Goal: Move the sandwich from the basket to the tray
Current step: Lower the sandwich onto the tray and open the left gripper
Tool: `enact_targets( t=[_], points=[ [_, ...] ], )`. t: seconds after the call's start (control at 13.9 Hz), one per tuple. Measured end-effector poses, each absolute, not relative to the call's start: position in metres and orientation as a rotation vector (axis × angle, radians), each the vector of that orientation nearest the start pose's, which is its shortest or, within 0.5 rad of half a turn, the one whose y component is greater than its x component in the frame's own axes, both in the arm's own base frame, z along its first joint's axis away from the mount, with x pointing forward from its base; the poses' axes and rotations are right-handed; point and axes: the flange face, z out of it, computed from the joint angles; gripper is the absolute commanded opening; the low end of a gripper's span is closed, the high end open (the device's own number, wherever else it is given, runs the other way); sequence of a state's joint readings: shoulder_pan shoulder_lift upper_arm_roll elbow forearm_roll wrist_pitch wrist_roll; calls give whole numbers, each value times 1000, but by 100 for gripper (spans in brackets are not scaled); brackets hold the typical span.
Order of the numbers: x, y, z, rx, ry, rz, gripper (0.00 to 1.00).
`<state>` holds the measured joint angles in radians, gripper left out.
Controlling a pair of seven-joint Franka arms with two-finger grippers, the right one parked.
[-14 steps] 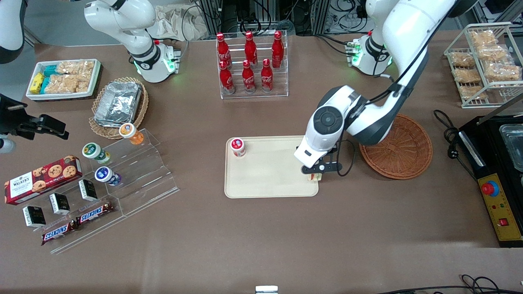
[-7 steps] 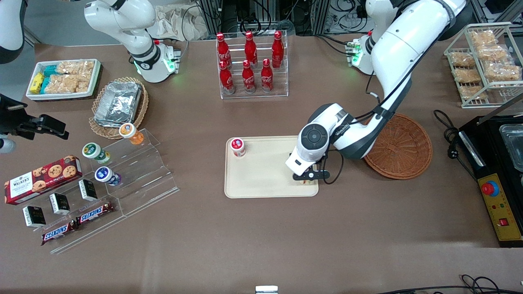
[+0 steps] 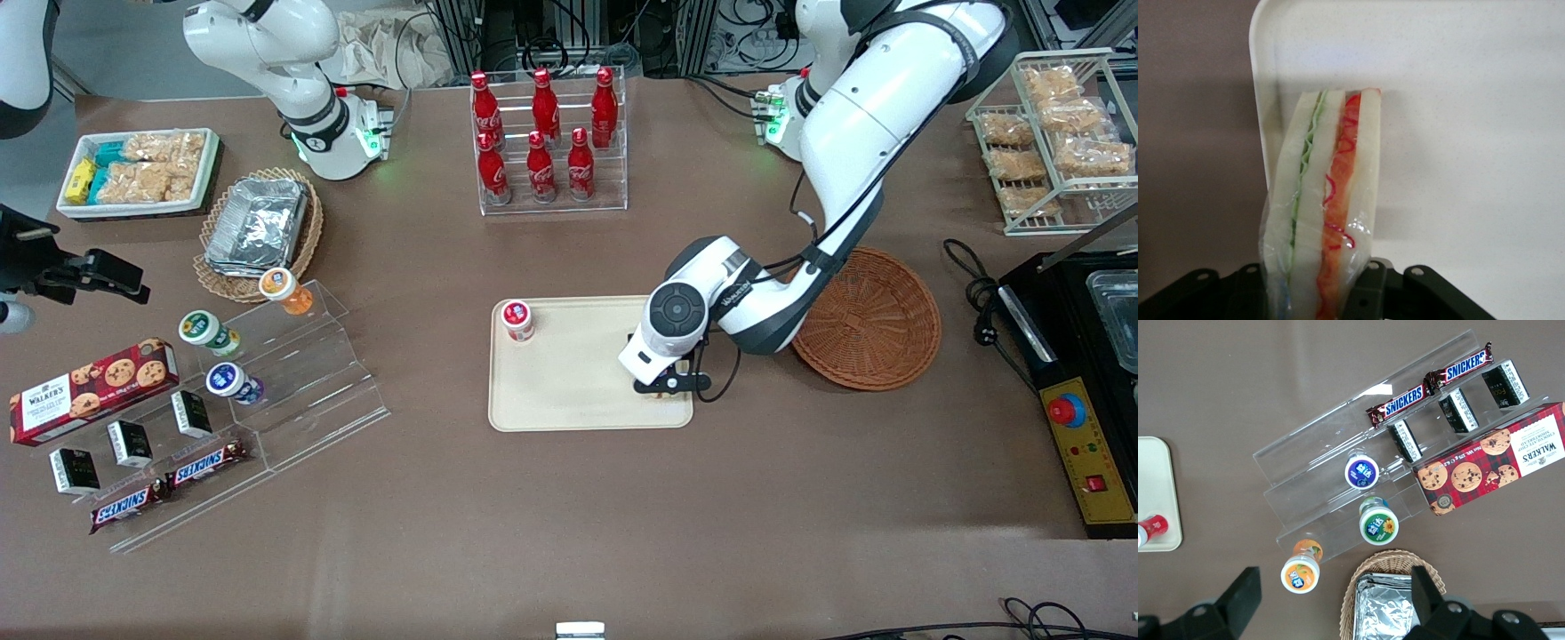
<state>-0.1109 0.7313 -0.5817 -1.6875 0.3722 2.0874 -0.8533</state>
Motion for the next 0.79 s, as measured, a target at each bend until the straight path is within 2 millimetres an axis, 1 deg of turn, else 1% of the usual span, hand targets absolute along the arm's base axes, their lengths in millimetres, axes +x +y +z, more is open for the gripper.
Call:
enact_targets(
  t=[0.07, 0.29, 0.43, 0.5, 0.65, 0.79],
  points=[
    [536, -374, 210, -3056, -37, 300, 100],
    [538, -374, 212, -3059, -40, 294, 100],
    [543, -375, 218, -3065, -46, 275, 100],
    [547, -375, 225, -3068, -51, 259, 100],
    [557, -371, 251, -3042, -70, 249, 100],
    [568, -365, 289, -3004, -96, 236, 100]
  ],
)
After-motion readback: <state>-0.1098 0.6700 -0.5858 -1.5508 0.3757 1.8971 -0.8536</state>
